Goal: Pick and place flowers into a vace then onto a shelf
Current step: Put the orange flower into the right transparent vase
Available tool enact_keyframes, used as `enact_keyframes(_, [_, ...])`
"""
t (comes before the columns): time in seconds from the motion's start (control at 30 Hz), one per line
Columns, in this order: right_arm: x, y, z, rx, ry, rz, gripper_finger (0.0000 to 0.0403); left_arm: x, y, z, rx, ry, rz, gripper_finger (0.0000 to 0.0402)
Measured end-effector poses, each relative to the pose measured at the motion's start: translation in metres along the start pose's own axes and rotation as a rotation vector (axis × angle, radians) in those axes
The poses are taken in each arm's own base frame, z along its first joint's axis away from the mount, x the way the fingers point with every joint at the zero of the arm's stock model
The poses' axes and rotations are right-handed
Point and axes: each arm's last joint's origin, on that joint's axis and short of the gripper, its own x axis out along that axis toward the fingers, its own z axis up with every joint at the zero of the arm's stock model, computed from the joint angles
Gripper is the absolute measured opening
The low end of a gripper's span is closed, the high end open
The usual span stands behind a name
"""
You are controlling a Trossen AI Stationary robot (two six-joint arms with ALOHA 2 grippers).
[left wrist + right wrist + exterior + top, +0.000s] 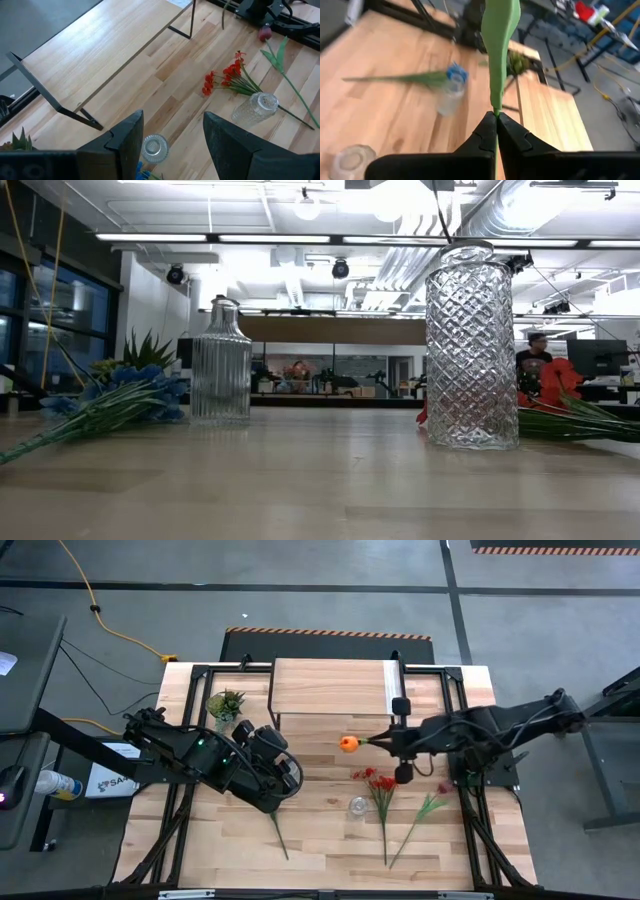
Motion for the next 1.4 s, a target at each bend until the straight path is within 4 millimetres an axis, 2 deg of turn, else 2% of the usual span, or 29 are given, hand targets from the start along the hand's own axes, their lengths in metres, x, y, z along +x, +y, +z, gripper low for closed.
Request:
enact_keyframes(0.23, [0.004,0.002,-0.005,0.005,0.056,-0.013,0.0000,0.000,0.000,0.000,0.000,0.000,0.000,0.0237])
enact_keyframes(0.37, [-0.001,-0.001,0.003,0.025,0.031,0.003,0.0000,0.000,0.000,0.000,-0.001,0.000,0.000,0.0237])
enact_keyframes(0.63, [-0.025,-0.006,0.033,0.127,-0.137,0.334,0.0000,0.000,0.000,0.000,-0.001,0.001,0.000,0.0237])
enact_keyframes(0.83, [-0.031,0.005,0.047,0.179,-0.268,0.541,0.0000,0.000,0.000,-0.002,0.020,0.048,-0.022,0.0237])
enact_keyframes(1.0, [-0.030,0.017,0.055,0.152,-0.330,0.528,0.0000,0.000,-0.001,-0.004,0.130,0.111,-0.070,0.0237])
enact_keyframes(1.17, [-0.021,0.029,0.057,0.100,-0.305,0.432,0.0000,-0.001,-0.003,-0.006,0.206,0.185,-0.132,0.0237])
enact_keyframes(1.4, [-0.007,0.039,0.055,0.054,-0.256,0.388,0.0000,-0.002,-0.005,-0.009,0.215,0.267,-0.197,0.0237])
